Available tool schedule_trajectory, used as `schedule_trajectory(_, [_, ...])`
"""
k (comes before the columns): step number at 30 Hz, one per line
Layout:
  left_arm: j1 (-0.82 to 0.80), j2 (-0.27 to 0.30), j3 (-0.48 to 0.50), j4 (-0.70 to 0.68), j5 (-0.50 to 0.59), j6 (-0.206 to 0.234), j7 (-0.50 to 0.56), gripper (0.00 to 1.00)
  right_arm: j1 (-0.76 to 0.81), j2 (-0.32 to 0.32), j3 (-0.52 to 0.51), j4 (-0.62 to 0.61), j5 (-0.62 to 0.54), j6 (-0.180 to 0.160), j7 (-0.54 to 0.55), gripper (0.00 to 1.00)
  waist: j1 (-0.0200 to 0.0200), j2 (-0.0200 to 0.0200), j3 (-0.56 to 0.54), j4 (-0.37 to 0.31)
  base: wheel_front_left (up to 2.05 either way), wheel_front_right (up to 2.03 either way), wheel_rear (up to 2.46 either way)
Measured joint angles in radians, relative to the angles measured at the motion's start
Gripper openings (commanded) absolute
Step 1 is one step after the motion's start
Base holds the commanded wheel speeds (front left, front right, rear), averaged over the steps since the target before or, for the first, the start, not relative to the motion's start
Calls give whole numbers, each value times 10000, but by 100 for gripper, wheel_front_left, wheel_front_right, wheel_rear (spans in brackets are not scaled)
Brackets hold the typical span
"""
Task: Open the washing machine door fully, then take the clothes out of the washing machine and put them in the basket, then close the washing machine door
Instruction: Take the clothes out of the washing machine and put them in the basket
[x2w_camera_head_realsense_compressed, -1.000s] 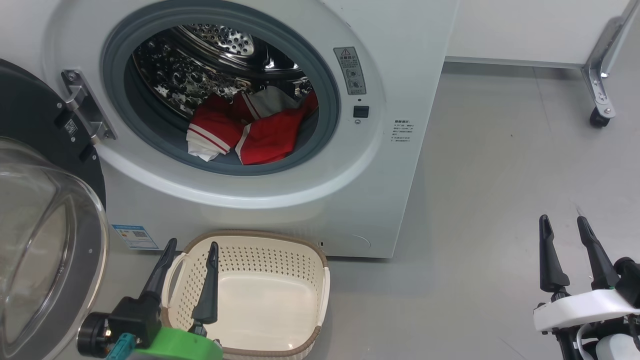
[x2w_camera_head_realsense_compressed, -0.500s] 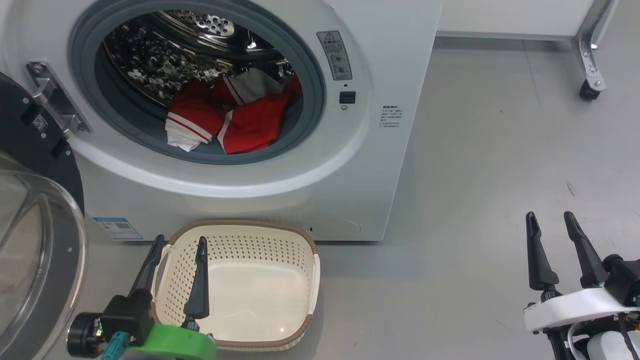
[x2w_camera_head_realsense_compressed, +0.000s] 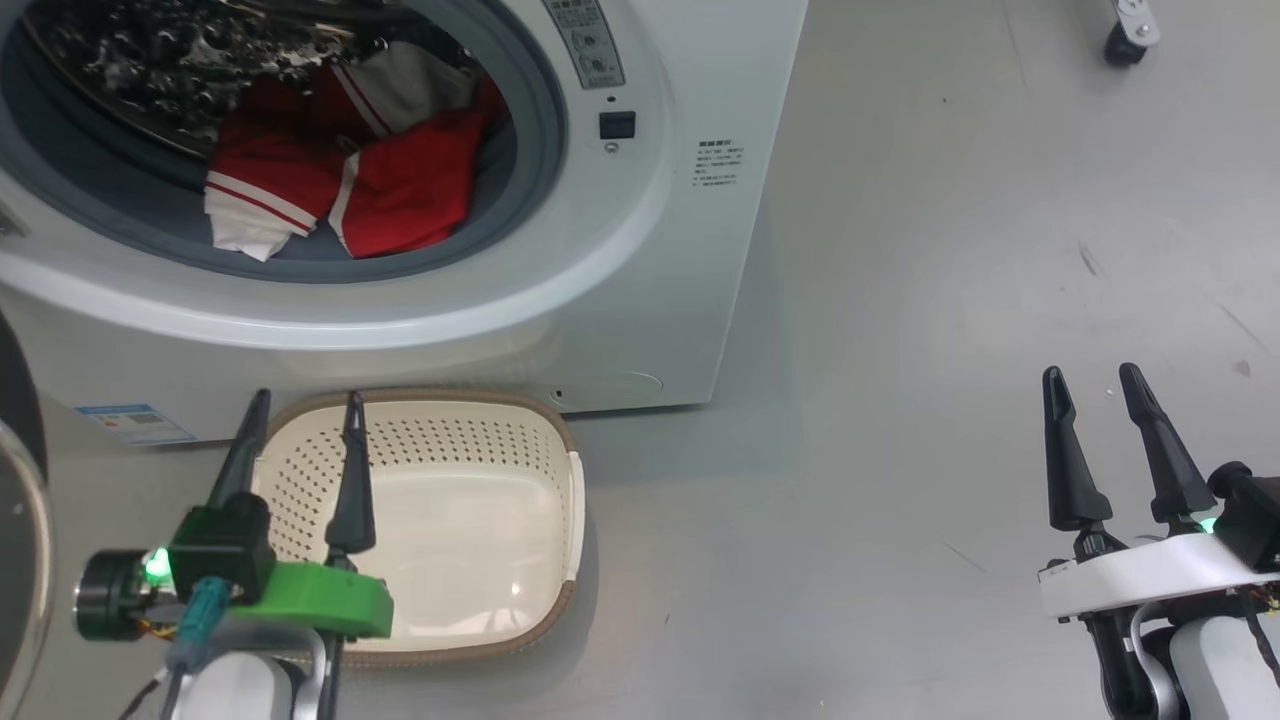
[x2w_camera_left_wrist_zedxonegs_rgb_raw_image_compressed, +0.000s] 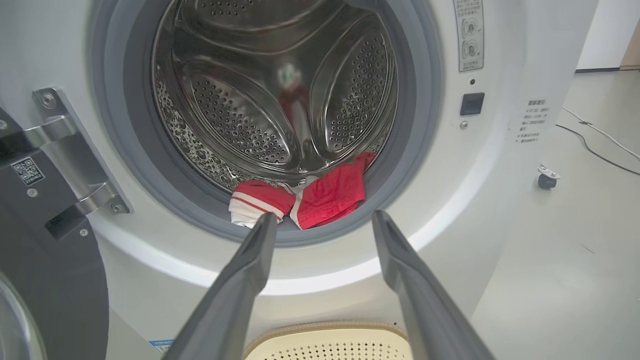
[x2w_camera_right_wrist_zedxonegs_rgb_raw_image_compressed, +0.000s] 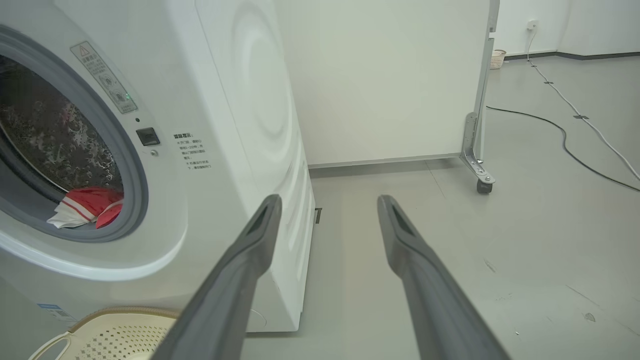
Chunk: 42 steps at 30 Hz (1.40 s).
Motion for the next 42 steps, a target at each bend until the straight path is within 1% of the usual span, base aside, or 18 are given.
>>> schedule_trajectory(6, [-988, 274, 476, 56, 144, 174, 566, 100, -187, -38, 186, -61, 234, 0, -10, 100, 0, 0, 655, -498, 0, 0, 0])
schedule_trajectory(8, [-1369, 568, 598, 123, 364, 192, 857, 100, -295, -52, 222, -69, 303, 0, -10, 100, 0, 0, 883, -662, 0, 0, 0])
schedule_trajectory(14, [-2347, 1179, 1220, 410, 761, 299, 1768, 100, -733, -100, 360, -221, 476, 0, -10, 100, 0, 0, 1601, -1157, 0, 0, 0])
schedule_trajectory(15, [-2732, 1379, 1388, 495, 830, 332, 2069, 100, -881, -109, 397, -257, 531, 0, -10, 100, 0, 0, 1842, -1313, 0, 0, 0])
schedule_trajectory(17, [-3150, 1557, 1509, 606, 972, 334, 2330, 100, -1014, -127, 403, -297, 635, 0, -10, 100, 0, 0, 2087, -1465, 0, 0, 0])
schedule_trajectory(25, [-4619, 2196, 1712, 1172, 1697, 339, 3532, 100, -1555, -228, 451, -395, 775, 0, -10, 100, 1, 0, 3019, -1986, 0, 0, 0])
schedule_trajectory(32, [-5805, 2859, 1891, 1858, 2424, 351, 4500, 100, -1946, -301, 535, -439, 851, 0, -10, 100, 1, 0, 3709, -2297, 0, 0, 0])
schedule_trajectory(42, [-6696, 3348, 1942, 2732, 3172, 353, 5352, 100, -2270, -337, 654, -437, 857, 0, -10, 100, 1, 0, 4302, -2547, 0, 0, 0])
